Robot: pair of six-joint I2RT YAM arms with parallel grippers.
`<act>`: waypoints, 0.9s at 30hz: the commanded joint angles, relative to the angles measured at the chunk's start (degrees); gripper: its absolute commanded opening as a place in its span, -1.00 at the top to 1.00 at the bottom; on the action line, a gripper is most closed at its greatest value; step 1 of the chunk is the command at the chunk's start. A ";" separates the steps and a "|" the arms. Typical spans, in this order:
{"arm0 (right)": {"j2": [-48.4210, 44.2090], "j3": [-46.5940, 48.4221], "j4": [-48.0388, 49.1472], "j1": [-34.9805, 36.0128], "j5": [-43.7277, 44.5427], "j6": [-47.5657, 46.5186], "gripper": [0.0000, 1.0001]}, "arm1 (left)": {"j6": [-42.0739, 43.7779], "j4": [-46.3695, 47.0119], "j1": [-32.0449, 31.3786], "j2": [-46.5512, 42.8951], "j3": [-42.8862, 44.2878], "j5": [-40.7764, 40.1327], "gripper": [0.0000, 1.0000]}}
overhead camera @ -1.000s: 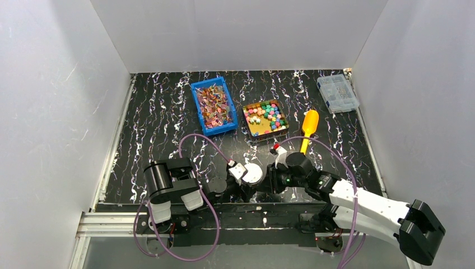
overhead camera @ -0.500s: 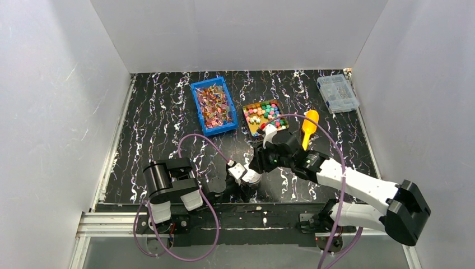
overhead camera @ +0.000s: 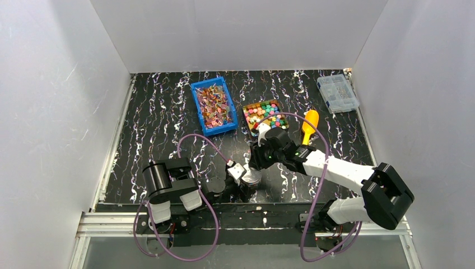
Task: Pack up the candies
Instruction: Screw the bottle lid onto the packing bottle.
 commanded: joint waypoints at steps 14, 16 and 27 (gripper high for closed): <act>-1.16 -0.79 0.20 -1.10 -7.31 -2.43 0.32 | -1.73 -8.15 0.83 -0.90 -2.08 0.44 0.16; -1.49 -1.26 -0.32 -1.10 -8.03 -2.51 0.33 | -1.95 -8.15 0.92 -1.04 -2.00 0.68 0.16; -6.85 -7.89 -1.31 -1.02 -11.27 0.24 0.40 | -3.52 -8.80 1.92 -1.90 -1.90 -0.62 0.24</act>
